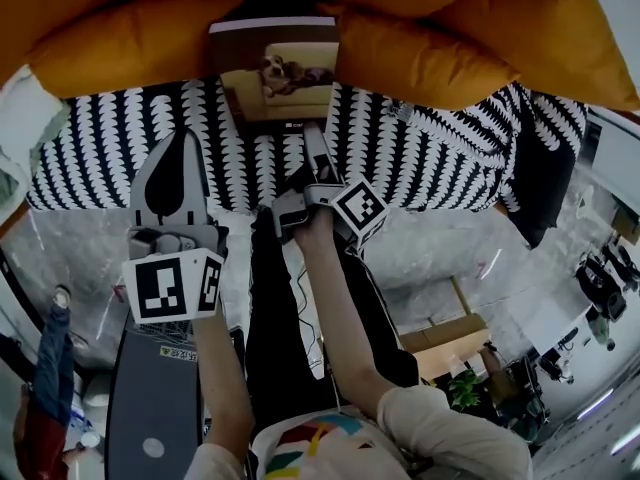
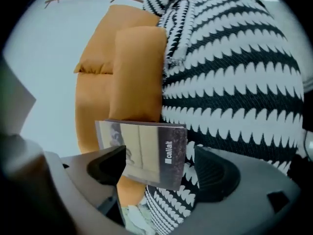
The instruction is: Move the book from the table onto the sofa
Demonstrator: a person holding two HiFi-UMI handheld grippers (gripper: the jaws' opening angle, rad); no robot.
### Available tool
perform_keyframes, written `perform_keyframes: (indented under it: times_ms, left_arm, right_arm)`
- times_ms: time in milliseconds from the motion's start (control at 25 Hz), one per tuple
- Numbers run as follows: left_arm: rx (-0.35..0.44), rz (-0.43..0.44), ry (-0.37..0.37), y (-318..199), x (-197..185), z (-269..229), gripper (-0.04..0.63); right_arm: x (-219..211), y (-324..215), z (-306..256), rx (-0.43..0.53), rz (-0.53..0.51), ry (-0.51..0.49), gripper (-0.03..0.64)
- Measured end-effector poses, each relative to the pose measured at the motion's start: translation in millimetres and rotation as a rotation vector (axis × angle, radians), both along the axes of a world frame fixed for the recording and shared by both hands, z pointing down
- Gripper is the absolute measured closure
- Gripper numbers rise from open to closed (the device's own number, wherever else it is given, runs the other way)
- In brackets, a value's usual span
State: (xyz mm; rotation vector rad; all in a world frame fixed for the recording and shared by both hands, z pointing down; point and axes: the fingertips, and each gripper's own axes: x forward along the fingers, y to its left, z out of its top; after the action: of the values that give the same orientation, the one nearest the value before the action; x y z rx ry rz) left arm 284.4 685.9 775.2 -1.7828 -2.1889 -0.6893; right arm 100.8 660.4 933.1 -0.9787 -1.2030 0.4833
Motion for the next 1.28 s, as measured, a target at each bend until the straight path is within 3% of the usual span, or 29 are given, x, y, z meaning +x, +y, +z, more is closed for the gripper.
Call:
perform_keyframes:
  times_ms: [240,440,640,920,1160,1280]
  left_arm:
    - [-0.035,-0.033,-0.062,-7,2,-35,0.589]
    - [-0.096,-0.077,-0.038,-3,23,-94,0.589]
    - [-0.096,-0.033,-0.114,-23,3,-178,0.589]
    - [-0.345,0.027,-0.036,9,-3,-329,0.589]
    - [-0.479,0.049,0.028,10,-10,-395,0.589]
    - [-0.504,0.026,0.019,0,-13,-405,0.589]
  right_arm:
    - [6,21,-57,-0.103,-0.112,-0.04,0.202]
    - [28,73,-139,-0.266,-0.16,-0.023,0.202]
    - [24,71,-260,-0.365,-0.299,-0.167,0.202]
    - [54,63,-430,-0.711,-0.57,-0.319,0.204]
    - [33,52,-542,-0.986,-0.582,-0.438,0.206]
    - [20,41,-568,-1.055,-0.606,-0.602,0.247]
